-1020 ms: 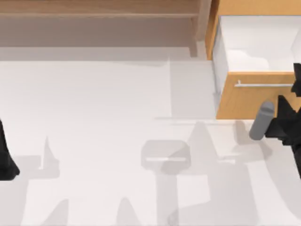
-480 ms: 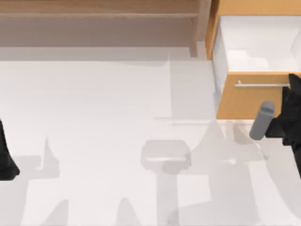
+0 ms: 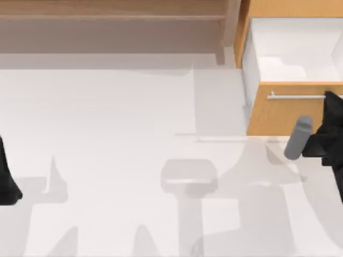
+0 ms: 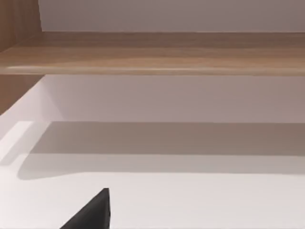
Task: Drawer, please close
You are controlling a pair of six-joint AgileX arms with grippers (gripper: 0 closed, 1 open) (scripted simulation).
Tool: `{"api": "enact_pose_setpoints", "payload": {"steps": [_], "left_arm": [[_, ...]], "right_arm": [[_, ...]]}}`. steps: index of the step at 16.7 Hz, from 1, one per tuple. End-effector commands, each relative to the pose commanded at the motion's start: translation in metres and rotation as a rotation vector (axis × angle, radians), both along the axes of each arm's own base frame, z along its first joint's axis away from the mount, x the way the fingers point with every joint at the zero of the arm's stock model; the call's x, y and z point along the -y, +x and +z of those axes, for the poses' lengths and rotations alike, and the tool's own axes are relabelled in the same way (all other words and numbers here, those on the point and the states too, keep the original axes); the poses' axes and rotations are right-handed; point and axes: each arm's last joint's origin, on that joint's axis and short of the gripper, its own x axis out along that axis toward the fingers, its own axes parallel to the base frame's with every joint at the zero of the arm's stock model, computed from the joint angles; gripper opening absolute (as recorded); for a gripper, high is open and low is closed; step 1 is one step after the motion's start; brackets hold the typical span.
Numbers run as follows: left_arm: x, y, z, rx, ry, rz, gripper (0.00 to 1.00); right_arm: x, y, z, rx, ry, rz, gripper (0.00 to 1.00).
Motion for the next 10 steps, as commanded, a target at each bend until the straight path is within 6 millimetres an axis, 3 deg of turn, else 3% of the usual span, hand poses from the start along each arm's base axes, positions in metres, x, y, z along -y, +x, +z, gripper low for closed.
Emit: {"api": "enact_pose_setpoints", "payload": {"steps": [5, 10], "left_arm": [[0.0, 0.0, 0.0, 0.0, 0.0, 0.0, 1.0], [0.0, 0.0, 0.0, 0.0, 0.0, 0.0, 1.0]], "right_arm": [[0.0, 0.0, -0.001, -0.005, 0.002, 0.001, 0.0], [-0.002, 0.029, 0.0, 0.001, 0.003, 0.004, 0.0]]}}
